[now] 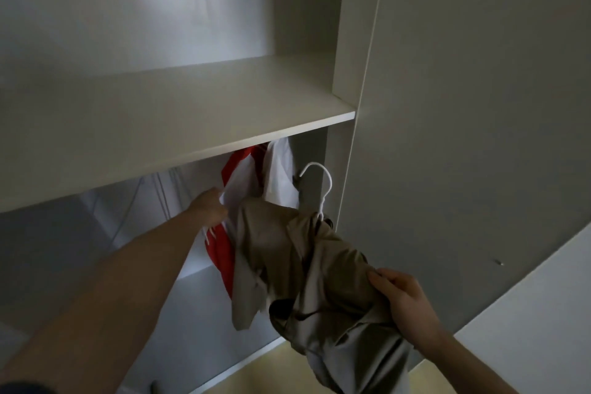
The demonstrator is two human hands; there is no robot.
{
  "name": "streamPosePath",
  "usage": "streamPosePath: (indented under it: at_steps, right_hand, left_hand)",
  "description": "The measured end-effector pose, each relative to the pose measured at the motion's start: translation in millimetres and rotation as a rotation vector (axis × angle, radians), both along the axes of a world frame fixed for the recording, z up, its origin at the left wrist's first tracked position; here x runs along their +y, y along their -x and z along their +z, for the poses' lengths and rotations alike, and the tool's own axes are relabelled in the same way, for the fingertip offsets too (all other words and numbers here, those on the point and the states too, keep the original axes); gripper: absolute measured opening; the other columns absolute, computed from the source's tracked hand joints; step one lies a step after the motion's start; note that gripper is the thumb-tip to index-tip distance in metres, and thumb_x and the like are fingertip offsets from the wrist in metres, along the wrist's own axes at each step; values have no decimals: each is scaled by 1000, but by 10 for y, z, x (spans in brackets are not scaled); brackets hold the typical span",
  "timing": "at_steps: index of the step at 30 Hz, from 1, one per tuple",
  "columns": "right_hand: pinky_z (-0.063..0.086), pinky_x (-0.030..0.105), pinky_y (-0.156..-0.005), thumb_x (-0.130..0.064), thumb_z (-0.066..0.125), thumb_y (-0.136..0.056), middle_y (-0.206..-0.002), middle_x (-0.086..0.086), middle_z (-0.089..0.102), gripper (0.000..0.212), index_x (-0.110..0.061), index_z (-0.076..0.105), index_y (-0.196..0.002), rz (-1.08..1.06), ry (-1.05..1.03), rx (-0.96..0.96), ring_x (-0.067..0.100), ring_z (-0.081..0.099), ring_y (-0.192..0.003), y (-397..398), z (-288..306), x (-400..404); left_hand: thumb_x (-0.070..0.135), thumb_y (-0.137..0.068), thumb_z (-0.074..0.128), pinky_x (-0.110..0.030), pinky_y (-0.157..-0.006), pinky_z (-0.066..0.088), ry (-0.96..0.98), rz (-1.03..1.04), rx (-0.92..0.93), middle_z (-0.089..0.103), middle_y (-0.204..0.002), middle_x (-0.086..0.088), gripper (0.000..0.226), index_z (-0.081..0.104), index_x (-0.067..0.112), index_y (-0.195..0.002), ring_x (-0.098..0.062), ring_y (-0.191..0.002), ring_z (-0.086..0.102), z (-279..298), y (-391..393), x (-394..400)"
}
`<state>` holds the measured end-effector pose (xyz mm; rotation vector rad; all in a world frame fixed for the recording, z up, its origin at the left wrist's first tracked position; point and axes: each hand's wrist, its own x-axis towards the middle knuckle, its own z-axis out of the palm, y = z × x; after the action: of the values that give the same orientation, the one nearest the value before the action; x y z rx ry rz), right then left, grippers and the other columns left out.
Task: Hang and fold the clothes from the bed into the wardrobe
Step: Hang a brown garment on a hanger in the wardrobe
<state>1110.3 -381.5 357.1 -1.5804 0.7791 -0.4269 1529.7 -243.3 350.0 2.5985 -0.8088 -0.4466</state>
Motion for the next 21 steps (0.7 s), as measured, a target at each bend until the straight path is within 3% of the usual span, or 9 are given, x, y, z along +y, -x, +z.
streamPosePath:
  at_steps: [4, 7, 9, 12, 16, 18, 21]
  right_hand:
    - [54, 50, -83, -31, 63, -99, -91, 34, 67, 41, 7, 71, -87, 10, 36, 52, 49, 67, -88, 17, -22, -154]
    - [58, 52, -90, -31, 60, -103, -89, 20, 75, 34, -6, 77, -87, 11, 61, 101, 38, 72, -88, 32, -65, -268]
    - [59, 50, -87, -36, 61, -101, -86, 16, 76, 35, -11, 78, -84, 5, 71, 108, 35, 73, -85, 48, -79, -321]
    - [60, 39, -77, -41, 63, -97, -81, 11, 77, 35, -14, 78, -79, -14, 69, 99, 29, 74, -80, 70, -51, -369]
    - [55, 23, -69, -29, 61, -101, -78, 5, 77, 33, -20, 79, -76, -31, 53, 110, 18, 74, -74, 125, 20, -421]
    - [59, 34, -72, -30, 61, -101, -82, 12, 77, 32, -14, 79, -80, -36, 47, 111, 27, 74, -79, 150, 56, -446]
    - [56, 53, -83, -26, 62, -101, -88, 27, 72, 35, 3, 73, -86, -53, 39, 76, 46, 69, -87, 211, 63, -502]
  left_hand:
    - [14, -99, 60, -35, -101, 44, -72, -18, 15, 53, -145, -21, 51, 45, 1, -146, -35, -130, 53, -208, -138, -143]
    - [19, -98, 63, -37, -99, 46, -120, -45, -28, 51, -144, -22, 55, 43, 3, -147, -38, -128, 53, -287, -242, -230]
    - [24, -98, 64, -40, -106, 45, -150, -36, -27, 44, -149, -25, 63, 37, 3, -151, -41, -133, 48, -331, -292, -273]
    - [27, -99, 65, -39, -105, 43, -129, -40, 25, 47, -149, -24, 62, 41, -1, -149, -38, -134, 50, -448, -329, -342]
    - [22, -98, 64, -32, -87, 48, -113, -73, 68, 69, -122, -17, 17, 67, 8, -106, -26, -104, 63, -588, -287, -487]
    - [13, -95, 64, -33, -89, 48, -60, -63, 107, 68, -121, -15, 16, 66, 10, -110, -26, -105, 62, -622, -258, -584]
    - [15, -91, 71, -42, -102, 50, 84, -15, 229, 62, -129, -15, 45, 57, 5, -132, -33, -119, 60, -627, -174, -764]
